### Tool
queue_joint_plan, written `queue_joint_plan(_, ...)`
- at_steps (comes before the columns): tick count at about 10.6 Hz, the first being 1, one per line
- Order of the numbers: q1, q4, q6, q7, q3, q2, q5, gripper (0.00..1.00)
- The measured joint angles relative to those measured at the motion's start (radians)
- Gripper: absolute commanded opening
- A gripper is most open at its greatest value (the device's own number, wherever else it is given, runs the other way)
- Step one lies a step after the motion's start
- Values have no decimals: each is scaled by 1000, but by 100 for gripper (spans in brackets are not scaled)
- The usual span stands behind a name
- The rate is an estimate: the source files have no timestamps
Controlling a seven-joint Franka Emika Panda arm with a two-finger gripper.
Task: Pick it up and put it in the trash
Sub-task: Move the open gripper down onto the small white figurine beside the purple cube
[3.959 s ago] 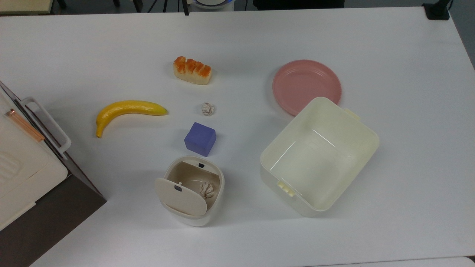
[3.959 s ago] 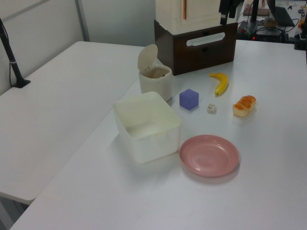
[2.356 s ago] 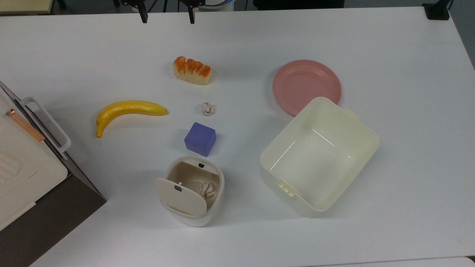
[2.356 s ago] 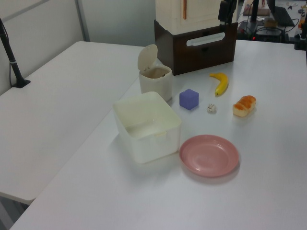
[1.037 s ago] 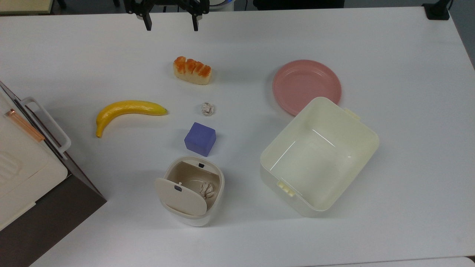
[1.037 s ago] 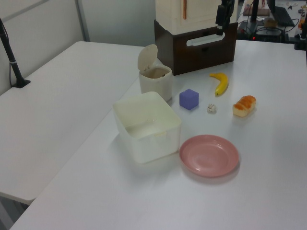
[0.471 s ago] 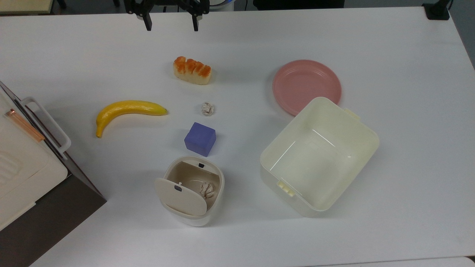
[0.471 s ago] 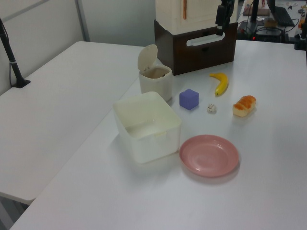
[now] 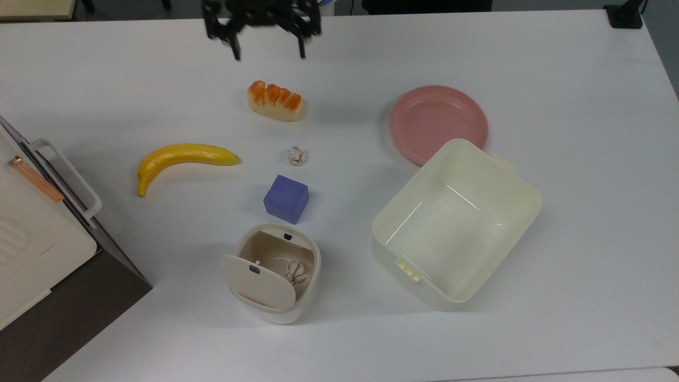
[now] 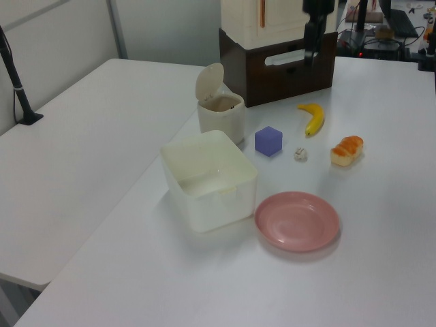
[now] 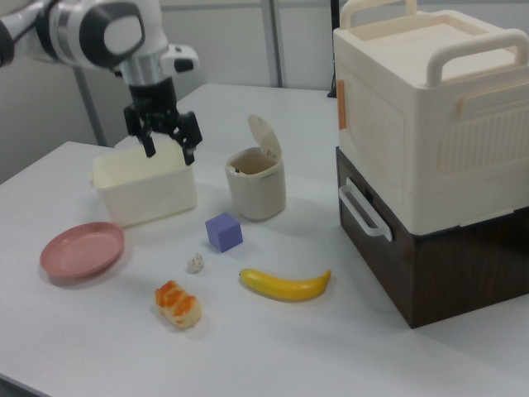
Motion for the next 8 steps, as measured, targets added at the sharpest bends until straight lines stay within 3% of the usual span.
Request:
queue_joint_plan(2,-32,-123,164,0,85,8,-1,100)
queue_joint_plan(3,-40,-172,218,0,101,11,-1,100)
queue_joint_plan(5,-45,-265,300,0,109,14,-1,100)
queue_joint_plan(8,-53,-324,320,0,109,33,-19,100)
